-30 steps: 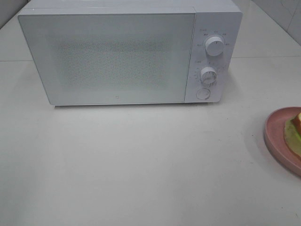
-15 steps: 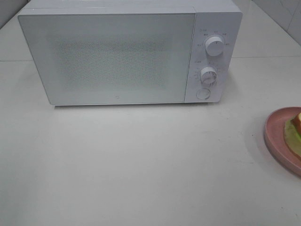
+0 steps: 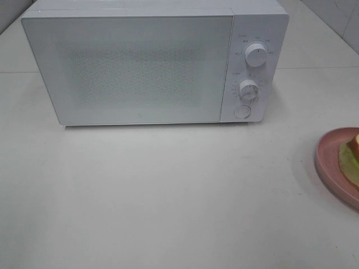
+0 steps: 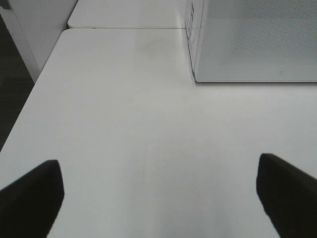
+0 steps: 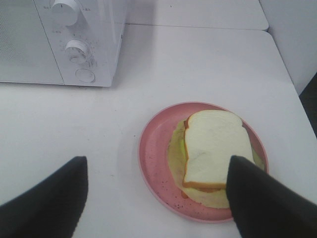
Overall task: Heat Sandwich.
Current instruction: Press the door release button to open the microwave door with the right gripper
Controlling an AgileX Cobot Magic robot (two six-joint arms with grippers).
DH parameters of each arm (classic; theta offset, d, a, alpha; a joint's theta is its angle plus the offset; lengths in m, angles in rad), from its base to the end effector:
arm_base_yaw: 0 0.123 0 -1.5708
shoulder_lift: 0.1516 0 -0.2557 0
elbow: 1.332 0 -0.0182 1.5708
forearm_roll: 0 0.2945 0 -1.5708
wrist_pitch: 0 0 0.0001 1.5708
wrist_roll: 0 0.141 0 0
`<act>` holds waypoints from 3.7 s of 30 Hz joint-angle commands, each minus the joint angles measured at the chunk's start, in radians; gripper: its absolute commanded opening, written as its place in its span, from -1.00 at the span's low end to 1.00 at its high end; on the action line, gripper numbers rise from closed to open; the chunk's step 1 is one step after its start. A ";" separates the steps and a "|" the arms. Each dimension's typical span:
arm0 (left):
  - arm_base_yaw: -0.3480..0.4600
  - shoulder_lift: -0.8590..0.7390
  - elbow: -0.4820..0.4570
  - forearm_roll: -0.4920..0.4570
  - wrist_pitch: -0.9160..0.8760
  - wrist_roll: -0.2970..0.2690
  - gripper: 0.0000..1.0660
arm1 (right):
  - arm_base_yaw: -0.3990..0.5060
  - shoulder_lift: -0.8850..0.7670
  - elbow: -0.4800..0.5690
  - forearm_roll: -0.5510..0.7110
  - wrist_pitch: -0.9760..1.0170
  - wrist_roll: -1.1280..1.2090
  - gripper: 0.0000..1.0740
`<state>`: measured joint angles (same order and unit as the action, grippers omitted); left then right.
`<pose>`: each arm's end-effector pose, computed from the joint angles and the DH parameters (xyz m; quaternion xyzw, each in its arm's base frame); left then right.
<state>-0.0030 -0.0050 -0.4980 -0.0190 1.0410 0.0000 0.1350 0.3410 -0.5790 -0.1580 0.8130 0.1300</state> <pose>0.1084 -0.0026 0.2779 0.0016 0.8472 -0.0103 0.5311 0.1727 0.0072 0.2903 -0.0191 0.8542 -0.0085 0.5195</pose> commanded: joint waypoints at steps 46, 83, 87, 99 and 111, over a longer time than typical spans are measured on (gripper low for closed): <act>0.001 -0.021 0.002 0.000 -0.006 0.000 0.87 | -0.005 0.851 0.079 0.060 -1.072 0.023 0.40; 0.001 -0.021 0.002 0.000 -0.006 0.000 0.87 | 0.590 1.348 0.333 0.861 -2.133 -0.306 0.40; 0.001 -0.021 0.002 0.000 -0.006 0.000 0.87 | 0.600 1.378 0.333 0.877 -2.141 -0.282 0.40; 0.001 -0.021 0.002 0.000 -0.006 0.000 0.87 | 0.600 1.379 0.333 0.878 -2.147 -0.232 0.40; 0.001 -0.021 0.002 0.000 -0.006 0.000 0.87 | 0.600 1.379 0.333 0.877 -2.100 0.422 0.40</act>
<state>-0.0030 -0.0050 -0.4980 -0.0190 1.0410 0.0000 0.7300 1.7180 -0.2460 0.7250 -1.2060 0.3940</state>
